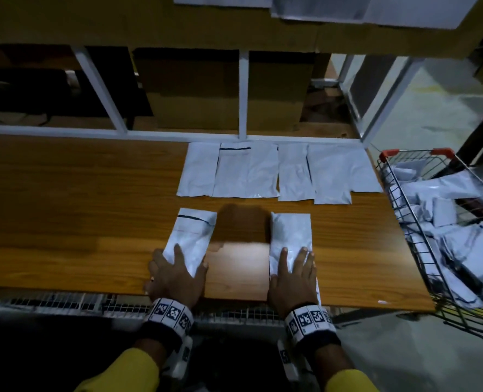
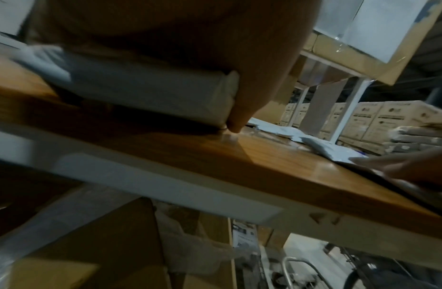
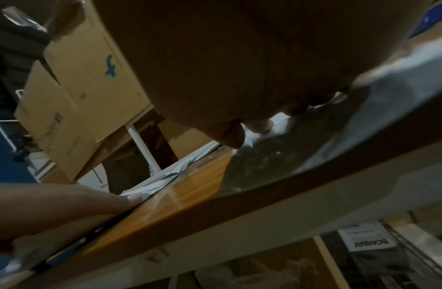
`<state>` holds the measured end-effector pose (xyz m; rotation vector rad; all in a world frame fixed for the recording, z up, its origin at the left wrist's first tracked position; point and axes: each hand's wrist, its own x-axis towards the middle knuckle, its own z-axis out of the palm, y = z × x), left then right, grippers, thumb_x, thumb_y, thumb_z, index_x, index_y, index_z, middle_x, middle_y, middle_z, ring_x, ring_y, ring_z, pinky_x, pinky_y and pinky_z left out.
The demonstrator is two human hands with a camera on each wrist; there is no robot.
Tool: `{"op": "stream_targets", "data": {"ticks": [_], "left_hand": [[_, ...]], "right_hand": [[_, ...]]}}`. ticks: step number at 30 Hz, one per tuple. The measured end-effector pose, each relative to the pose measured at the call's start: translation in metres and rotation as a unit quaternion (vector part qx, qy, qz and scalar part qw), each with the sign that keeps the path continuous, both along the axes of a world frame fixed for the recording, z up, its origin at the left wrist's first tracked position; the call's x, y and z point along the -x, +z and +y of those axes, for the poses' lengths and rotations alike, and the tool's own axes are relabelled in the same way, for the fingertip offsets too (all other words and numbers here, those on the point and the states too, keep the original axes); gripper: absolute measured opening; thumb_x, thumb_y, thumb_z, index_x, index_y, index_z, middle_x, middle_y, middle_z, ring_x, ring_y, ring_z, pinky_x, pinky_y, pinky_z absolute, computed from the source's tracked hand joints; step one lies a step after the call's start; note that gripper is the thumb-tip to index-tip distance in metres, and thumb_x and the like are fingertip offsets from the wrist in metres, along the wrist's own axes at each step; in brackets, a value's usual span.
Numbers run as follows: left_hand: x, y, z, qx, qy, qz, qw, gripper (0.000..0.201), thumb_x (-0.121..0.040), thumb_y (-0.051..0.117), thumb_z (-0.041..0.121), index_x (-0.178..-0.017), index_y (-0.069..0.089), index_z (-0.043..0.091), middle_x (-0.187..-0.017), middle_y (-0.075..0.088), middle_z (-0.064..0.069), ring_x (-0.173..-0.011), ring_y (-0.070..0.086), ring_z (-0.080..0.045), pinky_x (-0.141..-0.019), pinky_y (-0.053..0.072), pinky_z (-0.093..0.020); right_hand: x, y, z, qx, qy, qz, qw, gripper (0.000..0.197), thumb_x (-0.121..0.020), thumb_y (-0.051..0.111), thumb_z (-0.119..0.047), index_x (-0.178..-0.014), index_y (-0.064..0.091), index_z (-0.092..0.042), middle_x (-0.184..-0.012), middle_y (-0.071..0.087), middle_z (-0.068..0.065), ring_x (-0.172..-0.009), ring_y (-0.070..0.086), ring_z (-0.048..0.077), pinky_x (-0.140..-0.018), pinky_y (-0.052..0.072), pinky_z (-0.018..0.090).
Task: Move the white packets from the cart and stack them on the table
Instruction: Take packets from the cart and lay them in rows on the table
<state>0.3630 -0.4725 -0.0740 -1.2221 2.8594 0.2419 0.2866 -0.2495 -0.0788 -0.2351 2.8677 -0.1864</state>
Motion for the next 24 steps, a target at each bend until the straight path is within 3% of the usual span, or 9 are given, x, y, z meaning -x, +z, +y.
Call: {"op": "stream_targets", "data": {"ticks": [2, 3, 7, 10, 12, 14, 17, 20, 24], "left_hand": [[-0.001, -0.001, -0.01, -0.004, -0.027, -0.007, 1.0, 0.089, -0.079, 0.048, 0.08, -0.148, 0.038, 0.025, -0.15, 0.029, -0.021, -0.13, 0.032, -0.04, -0.092, 0.044, -0.059], [0.0, -0.002, -0.015, -0.011, -0.041, -0.02, 0.999, 0.093, -0.079, 0.045, 0.082, -0.151, 0.032, 0.025, -0.153, 0.024, -0.02, -0.133, 0.029, -0.04, -0.095, 0.042, -0.059], [0.001, 0.006, -0.032, -0.055, -0.088, -0.067, 0.992, 0.1, -0.079, 0.033, 0.086, -0.156, 0.017, 0.024, -0.159, 0.007, -0.014, -0.14, 0.015, -0.036, -0.105, 0.034, -0.055], [-0.004, 0.016, -0.043, -0.054, -0.155, -0.037, 0.986, 0.092, -0.083, 0.043, 0.076, -0.157, 0.018, 0.027, -0.161, 0.003, -0.014, -0.144, 0.011, -0.038, -0.111, 0.024, -0.054], [-0.01, 0.017, -0.052, -0.05, -0.251, 0.013, 0.967, 0.091, -0.079, 0.055, 0.068, -0.156, 0.021, 0.034, -0.165, 0.001, -0.014, -0.147, 0.012, -0.039, -0.114, 0.022, -0.056], [-0.018, 0.016, -0.063, -0.068, -0.353, 0.0, 0.933, 0.094, -0.076, 0.06, 0.065, -0.157, 0.015, 0.044, -0.167, -0.009, -0.006, -0.151, 0.006, -0.036, -0.116, 0.018, -0.057], [-0.024, 0.011, -0.08, -0.087, -0.434, -0.047, 0.895, 0.098, -0.077, 0.052, 0.076, -0.156, 0.001, 0.05, -0.167, -0.015, 0.003, -0.154, -0.004, -0.028, -0.119, 0.008, -0.054], [-0.022, 0.002, -0.089, -0.076, -0.45, -0.016, 0.89, 0.101, -0.071, 0.045, 0.087, -0.156, 0.002, 0.051, -0.168, -0.007, 0.004, -0.154, 0.006, -0.027, -0.117, 0.013, -0.057], [-0.015, -0.005, -0.09, -0.046, -0.428, -0.02, 0.902, 0.11, -0.068, 0.041, 0.092, -0.158, 0.0, 0.045, -0.169, 0.001, 0.002, -0.152, 0.016, -0.028, -0.11, 0.023, -0.061]], "right_hand": [[-0.004, 0.005, -0.024, 0.002, 0.002, 0.012, 1.0, 0.077, -0.087, 0.039, -0.041, -0.157, 0.027, -0.01, -0.157, 0.01, 0.04, -0.147, 0.012, 0.055, -0.119, 0.021, 0.059], [-0.007, 0.005, -0.035, 0.001, 0.004, 0.013, 1.0, 0.076, -0.088, 0.04, -0.04, -0.157, 0.026, -0.01, -0.158, 0.009, 0.039, -0.147, 0.011, 0.054, -0.12, 0.021, 0.058], [-0.015, 0.008, -0.072, 0.002, 0.036, -0.001, 0.999, 0.078, -0.093, 0.046, -0.039, -0.16, 0.012, -0.014, -0.161, -0.001, 0.034, -0.15, 0.001, 0.05, -0.122, 0.012, 0.053], [-0.017, 0.012, -0.09, -0.011, 0.051, -0.018, 0.998, 0.081, -0.097, 0.047, -0.041, -0.16, 0.001, -0.018, -0.162, -0.01, 0.029, -0.151, -0.006, 0.044, -0.122, 0.011, 0.051], [-0.014, 0.017, -0.099, -0.025, 0.062, -0.034, 0.997, 0.091, -0.093, 0.057, -0.041, -0.159, -0.001, -0.02, -0.163, -0.01, 0.026, -0.151, -0.006, 0.043, -0.121, 0.016, 0.051], [-0.013, 0.017, -0.106, -0.043, 0.073, -0.052, 0.995, 0.115, -0.079, 0.076, -0.042, -0.159, -0.004, -0.02, -0.163, -0.011, 0.025, -0.151, -0.006, 0.043, -0.119, 0.02, 0.051], [-0.013, 0.015, -0.115, -0.064, 0.068, -0.057, 0.994, 0.129, -0.07, 0.084, -0.044, -0.159, -0.007, -0.021, -0.162, -0.013, 0.025, -0.151, -0.007, 0.043, -0.119, 0.022, 0.051], [-0.012, 0.017, -0.121, -0.06, 0.061, -0.05, 0.995, 0.121, -0.075, 0.081, -0.041, -0.159, -0.004, -0.023, -0.163, -0.01, 0.024, -0.151, -0.005, 0.042, -0.118, 0.024, 0.049], [-0.009, 0.02, -0.126, -0.055, 0.057, -0.056, 0.995, 0.116, -0.079, 0.078, -0.036, -0.159, -0.004, -0.025, -0.163, -0.009, 0.023, -0.151, -0.005, 0.041, -0.119, 0.023, 0.048]]}}
